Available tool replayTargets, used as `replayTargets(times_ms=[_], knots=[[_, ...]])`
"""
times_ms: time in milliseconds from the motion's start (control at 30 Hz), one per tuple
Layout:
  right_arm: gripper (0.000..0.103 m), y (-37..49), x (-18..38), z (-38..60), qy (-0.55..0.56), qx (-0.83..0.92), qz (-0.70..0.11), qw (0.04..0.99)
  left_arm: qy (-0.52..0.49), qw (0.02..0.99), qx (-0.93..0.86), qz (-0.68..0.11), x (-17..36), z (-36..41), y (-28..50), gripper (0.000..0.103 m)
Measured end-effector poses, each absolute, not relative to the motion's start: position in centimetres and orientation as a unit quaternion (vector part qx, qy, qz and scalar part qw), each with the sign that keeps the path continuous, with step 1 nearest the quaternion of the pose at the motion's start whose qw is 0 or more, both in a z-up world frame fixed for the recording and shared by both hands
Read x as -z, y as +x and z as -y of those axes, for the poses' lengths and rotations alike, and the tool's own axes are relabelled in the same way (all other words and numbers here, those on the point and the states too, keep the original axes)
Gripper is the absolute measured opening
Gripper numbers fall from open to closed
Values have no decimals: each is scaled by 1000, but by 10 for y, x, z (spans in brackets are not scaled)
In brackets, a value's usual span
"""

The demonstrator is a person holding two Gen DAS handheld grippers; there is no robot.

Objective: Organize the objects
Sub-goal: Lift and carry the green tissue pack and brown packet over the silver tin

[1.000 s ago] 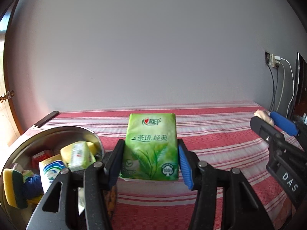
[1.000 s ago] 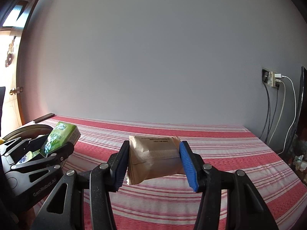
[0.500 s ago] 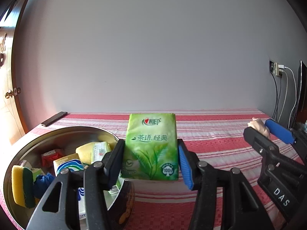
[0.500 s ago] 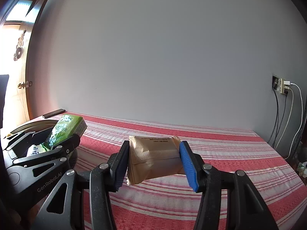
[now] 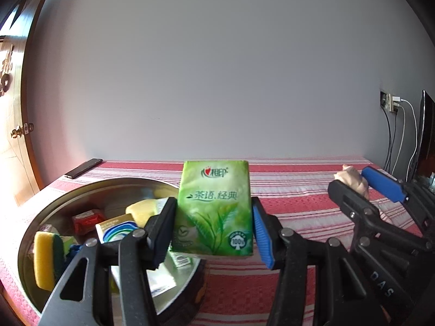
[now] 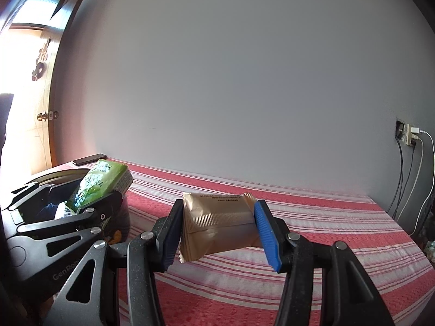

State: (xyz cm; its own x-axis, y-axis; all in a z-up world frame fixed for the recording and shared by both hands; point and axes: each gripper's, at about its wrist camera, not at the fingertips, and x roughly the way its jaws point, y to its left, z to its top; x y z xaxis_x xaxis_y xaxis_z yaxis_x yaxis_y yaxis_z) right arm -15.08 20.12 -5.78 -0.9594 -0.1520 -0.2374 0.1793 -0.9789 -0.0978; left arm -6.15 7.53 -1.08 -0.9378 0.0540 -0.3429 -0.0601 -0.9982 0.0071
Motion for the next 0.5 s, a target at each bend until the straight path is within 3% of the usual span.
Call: replayTargets(times_ms=[500], knots=[[55, -143, 35, -177, 88, 986, -62, 127, -147, 9, -989, 1, -18, -36, -32, 53]])
